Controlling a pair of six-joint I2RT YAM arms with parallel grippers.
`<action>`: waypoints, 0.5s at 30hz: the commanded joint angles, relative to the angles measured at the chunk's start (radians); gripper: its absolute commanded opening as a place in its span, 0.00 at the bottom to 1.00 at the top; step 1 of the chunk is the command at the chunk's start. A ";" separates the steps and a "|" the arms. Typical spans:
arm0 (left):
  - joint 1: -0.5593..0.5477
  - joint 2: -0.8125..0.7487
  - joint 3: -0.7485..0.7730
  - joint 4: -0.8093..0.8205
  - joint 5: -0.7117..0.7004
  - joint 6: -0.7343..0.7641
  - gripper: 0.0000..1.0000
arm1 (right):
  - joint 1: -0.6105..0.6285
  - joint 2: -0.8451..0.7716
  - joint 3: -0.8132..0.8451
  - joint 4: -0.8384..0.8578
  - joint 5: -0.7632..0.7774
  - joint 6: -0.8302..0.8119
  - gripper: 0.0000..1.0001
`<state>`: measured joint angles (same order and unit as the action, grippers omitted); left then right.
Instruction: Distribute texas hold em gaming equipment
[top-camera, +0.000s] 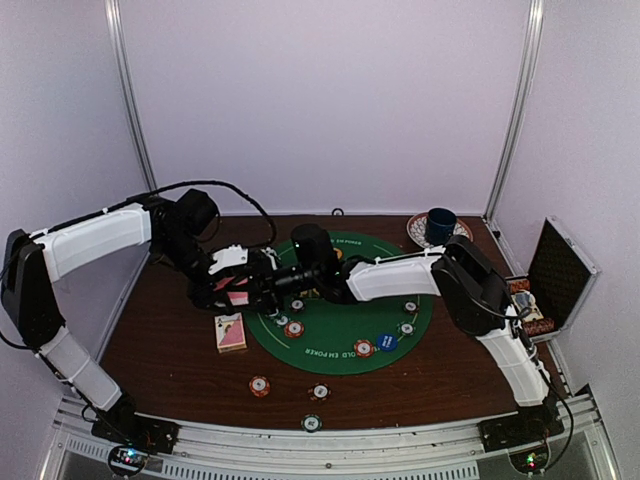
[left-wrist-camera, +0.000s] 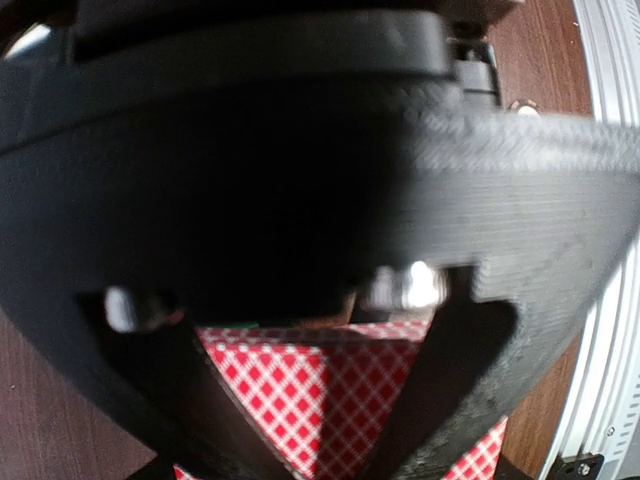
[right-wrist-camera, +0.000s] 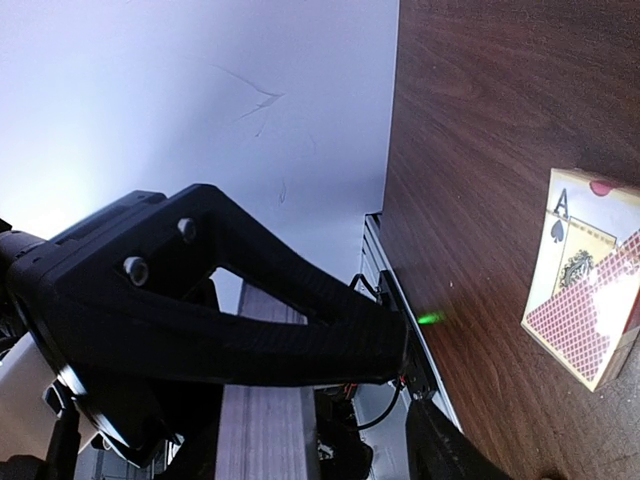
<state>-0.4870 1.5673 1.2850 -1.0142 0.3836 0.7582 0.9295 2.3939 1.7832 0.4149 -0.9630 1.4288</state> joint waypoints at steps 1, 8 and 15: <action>-0.010 -0.027 0.005 0.023 0.021 0.018 0.20 | -0.004 -0.024 0.025 -0.084 0.026 -0.039 0.56; -0.013 -0.031 -0.003 0.023 -0.007 0.024 0.20 | -0.009 -0.032 0.020 -0.155 0.037 -0.086 0.55; -0.013 -0.055 -0.027 0.042 -0.041 0.034 0.18 | -0.029 -0.087 -0.006 -0.324 0.061 -0.214 0.51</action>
<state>-0.4969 1.5661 1.2640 -1.0103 0.3462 0.7708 0.9253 2.3608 1.7962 0.2432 -0.9474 1.3029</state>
